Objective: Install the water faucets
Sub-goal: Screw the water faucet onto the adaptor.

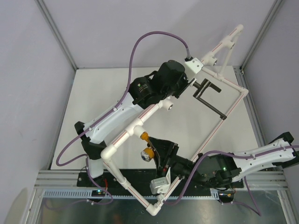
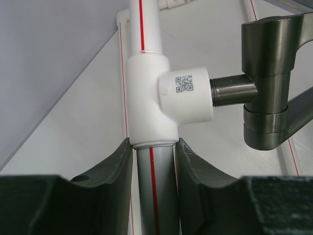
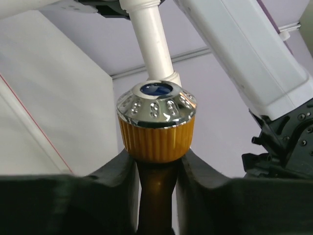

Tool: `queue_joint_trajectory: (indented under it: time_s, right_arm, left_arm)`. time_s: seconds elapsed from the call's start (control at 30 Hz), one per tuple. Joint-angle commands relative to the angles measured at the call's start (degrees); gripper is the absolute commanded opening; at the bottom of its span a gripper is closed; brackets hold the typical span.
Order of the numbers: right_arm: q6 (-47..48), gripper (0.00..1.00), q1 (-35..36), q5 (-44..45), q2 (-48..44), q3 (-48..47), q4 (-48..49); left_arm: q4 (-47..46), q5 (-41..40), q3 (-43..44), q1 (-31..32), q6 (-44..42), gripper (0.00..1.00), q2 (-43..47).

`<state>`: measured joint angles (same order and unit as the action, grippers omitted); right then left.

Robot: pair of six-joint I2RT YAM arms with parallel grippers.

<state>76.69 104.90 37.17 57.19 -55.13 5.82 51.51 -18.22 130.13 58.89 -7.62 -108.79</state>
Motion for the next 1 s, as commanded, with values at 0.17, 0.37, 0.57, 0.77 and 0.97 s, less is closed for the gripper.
queue_joint_trajectory:
  time_s: [0.17, 0.37, 0.57, 0.77, 0.97]
  right_arm:
    - [-15.7, 0.0, 1.7, 5.9, 4.3, 1.4, 11.4]
    - [-43.9, 0.0, 1.6, 4.9, 3.6, 3.7, 22.6]
    - [-67.2, 0.0, 0.7, 6.5, 2.3, 7.5, 35.9]
    - [-85.1, 0.0, -1.5, 7.5, 0.7, 11.2, 43.2]
    - [-83.2, 0.0, -1.7, 9.2, 0.4, 11.7, 43.5]
  left_arm:
    - [18.5, -2.9, -7.7, -2.6, -2.5, 0.07, -9.7]
    - [18.5, -2.6, -7.4, -2.6, -2.6, 0.07, -10.2]
    - [18.6, -2.6, -7.3, -2.6, -2.4, 0.07, -10.0]
    - [18.6, -2.6, -7.5, -2.6, -2.4, 0.07, -9.7]
    - [18.6, -2.5, -7.6, -2.5, -2.4, 0.07, -9.6]
